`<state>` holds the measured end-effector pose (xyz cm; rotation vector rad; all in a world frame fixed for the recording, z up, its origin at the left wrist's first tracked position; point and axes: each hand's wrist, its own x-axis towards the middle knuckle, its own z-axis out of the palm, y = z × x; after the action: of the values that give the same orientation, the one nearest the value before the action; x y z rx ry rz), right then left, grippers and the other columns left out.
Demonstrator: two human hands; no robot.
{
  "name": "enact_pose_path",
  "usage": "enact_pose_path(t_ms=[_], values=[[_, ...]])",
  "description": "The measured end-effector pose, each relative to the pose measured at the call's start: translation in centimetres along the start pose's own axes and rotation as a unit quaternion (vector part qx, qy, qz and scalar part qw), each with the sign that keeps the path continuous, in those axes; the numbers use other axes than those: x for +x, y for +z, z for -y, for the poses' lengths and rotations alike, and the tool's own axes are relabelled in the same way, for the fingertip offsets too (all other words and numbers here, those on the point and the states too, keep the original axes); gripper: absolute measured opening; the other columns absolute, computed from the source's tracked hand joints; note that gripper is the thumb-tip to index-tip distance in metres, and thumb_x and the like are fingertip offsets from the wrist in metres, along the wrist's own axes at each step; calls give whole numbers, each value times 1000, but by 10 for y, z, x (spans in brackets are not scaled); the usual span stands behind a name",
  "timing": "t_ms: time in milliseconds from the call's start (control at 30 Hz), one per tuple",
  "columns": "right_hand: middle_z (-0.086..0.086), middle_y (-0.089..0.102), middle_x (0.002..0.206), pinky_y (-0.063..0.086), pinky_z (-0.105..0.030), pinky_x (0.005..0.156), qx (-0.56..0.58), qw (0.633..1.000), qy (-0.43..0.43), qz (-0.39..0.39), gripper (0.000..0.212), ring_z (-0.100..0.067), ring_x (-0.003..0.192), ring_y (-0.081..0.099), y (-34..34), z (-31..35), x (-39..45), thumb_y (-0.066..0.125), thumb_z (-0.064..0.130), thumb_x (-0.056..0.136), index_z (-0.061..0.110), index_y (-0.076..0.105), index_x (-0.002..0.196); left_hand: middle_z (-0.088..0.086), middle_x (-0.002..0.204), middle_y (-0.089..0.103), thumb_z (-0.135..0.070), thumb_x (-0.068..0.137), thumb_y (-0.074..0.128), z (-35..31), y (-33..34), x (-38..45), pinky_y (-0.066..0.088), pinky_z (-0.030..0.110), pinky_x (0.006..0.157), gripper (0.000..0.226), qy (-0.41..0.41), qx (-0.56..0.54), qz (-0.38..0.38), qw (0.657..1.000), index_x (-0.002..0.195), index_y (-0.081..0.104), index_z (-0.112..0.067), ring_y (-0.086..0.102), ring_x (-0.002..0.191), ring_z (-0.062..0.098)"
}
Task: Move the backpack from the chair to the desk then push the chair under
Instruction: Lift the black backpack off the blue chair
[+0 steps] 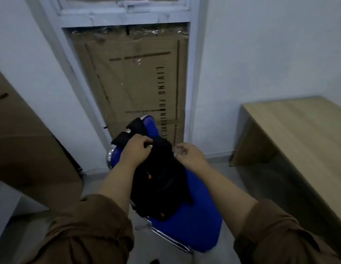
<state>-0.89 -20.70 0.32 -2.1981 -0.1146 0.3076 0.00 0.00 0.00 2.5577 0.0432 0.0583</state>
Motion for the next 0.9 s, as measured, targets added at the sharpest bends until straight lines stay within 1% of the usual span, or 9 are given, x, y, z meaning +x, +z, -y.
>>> enact_pose_path(t_ms=[133,267,367,433,533,600,700,800,900], values=[[-10,59,126,39,-21,89,7,998,39,56,43,-24,117,57,41,16,45,61,27,91,18,56,132,16,130,49,-22,87,61,54,-20,21,43,44,102,46,-49,18,-54,997,132,53,-13,48,122,35],[-2,58,108,46,-28,83,93,982,132,101,45,-14,88,59,83,21,93,58,26,93,15,50,137,17,141,42,-21,88,60,104,-30,47,38,37,104,60,-55,15,19,998,142,38,-10,44,128,33],[-8,51,127,47,-38,94,245,928,250,126,58,-24,106,55,103,19,109,55,22,96,14,30,149,12,154,28,-21,91,58,118,-29,55,28,30,110,69,-62,-24,103,992,150,22,-15,34,138,28],[-11,44,143,45,-44,98,346,882,300,112,65,-32,125,48,116,19,117,56,20,95,14,23,151,11,149,31,-22,91,59,124,-29,60,30,27,104,67,-52,-38,116,991,148,25,-15,38,134,28],[-11,52,137,47,-47,95,425,838,332,84,50,-33,119,53,133,24,126,60,19,93,10,44,139,13,132,44,-30,87,64,130,-32,62,39,28,94,56,-55,-3,114,992,134,41,-10,49,120,29],[-11,60,118,48,-45,91,422,839,335,82,34,-28,102,58,137,31,130,60,19,93,6,56,124,14,125,51,-38,82,68,129,-36,60,44,32,90,57,-74,43,107,991,126,46,-9,52,114,28],[-7,57,95,50,-42,85,403,848,334,80,32,-23,84,56,137,40,134,62,19,92,6,60,122,15,123,55,-50,77,69,121,-44,50,50,39,85,65,-89,143,62,984,122,47,-9,53,112,29],[-7,60,102,48,-41,88,390,856,334,59,30,-24,91,56,126,49,136,61,17,92,9,59,121,9,117,59,-60,78,60,109,-51,38,50,37,74,62,-64,220,1,973,117,49,-13,56,106,27],[-9,60,120,47,-44,90,387,858,334,42,25,-30,105,56,113,56,135,60,15,90,13,60,115,8,112,61,-65,79,54,100,-53,27,52,37,80,58,-33,159,74,984,111,51,-17,59,100,26]])
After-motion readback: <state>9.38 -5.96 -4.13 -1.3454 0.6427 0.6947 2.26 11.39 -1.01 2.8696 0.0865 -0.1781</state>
